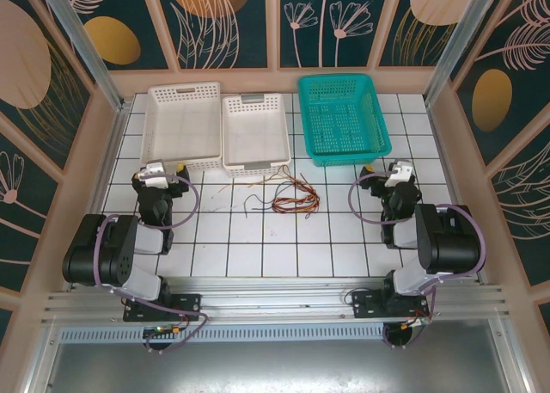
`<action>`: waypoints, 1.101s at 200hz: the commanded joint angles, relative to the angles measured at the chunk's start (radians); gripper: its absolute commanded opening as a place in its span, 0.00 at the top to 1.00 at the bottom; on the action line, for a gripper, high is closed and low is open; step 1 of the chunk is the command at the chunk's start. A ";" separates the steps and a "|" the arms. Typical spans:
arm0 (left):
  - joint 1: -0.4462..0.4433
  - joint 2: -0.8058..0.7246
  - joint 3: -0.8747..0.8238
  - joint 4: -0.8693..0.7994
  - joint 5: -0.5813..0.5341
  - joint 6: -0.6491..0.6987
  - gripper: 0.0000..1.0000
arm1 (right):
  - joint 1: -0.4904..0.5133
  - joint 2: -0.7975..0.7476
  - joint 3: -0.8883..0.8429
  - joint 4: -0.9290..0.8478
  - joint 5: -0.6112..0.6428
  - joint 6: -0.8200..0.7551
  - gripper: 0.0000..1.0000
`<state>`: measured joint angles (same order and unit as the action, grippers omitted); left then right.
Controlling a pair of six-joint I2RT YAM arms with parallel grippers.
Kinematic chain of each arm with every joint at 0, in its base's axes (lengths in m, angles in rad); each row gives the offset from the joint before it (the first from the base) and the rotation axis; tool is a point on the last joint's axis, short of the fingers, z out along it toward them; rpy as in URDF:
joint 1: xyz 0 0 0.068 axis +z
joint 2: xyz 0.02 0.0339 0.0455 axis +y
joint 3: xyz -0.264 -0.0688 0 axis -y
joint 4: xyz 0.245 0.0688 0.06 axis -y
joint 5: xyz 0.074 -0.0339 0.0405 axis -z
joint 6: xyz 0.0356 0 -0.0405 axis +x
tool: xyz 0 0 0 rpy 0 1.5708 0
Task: Untangle the cables
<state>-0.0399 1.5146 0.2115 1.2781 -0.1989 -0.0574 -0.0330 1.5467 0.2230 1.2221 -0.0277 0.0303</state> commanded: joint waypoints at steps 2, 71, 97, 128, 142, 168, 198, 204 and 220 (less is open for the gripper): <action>0.006 0.003 0.017 0.010 -0.014 -0.015 0.01 | -0.003 -0.005 0.016 0.016 -0.003 -0.015 0.01; 0.006 0.003 0.017 0.010 -0.014 -0.014 0.01 | -0.004 -0.005 0.018 0.016 -0.003 -0.015 0.01; 0.006 0.003 0.017 0.010 -0.014 -0.015 0.01 | -0.003 -0.006 0.017 0.016 -0.004 -0.015 0.01; 0.006 0.003 0.017 0.010 -0.014 -0.015 0.01 | -0.003 -0.005 0.016 0.017 -0.003 -0.017 0.01; 0.006 0.003 0.017 0.010 -0.014 -0.016 0.01 | 0.007 -0.047 0.035 -0.057 -0.021 -0.034 0.01; 0.006 0.003 0.017 0.010 -0.014 -0.015 0.01 | 0.052 -0.208 0.079 -0.240 0.038 -0.073 0.01; 0.007 0.004 0.017 0.011 -0.014 -0.015 0.01 | 0.108 -0.361 0.094 -0.371 0.095 -0.092 0.01; 0.006 0.003 0.018 0.010 -0.014 -0.015 0.01 | 0.118 -0.382 0.114 -0.425 0.097 -0.089 0.01; 0.007 0.002 0.017 0.010 -0.014 -0.015 0.01 | 0.155 -0.436 0.168 -0.539 0.139 -0.070 0.01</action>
<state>-0.0399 1.5146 0.2115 1.2781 -0.1989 -0.0574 0.0780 1.1774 0.3141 0.8886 0.0422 -0.0399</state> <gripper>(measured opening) 0.988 0.990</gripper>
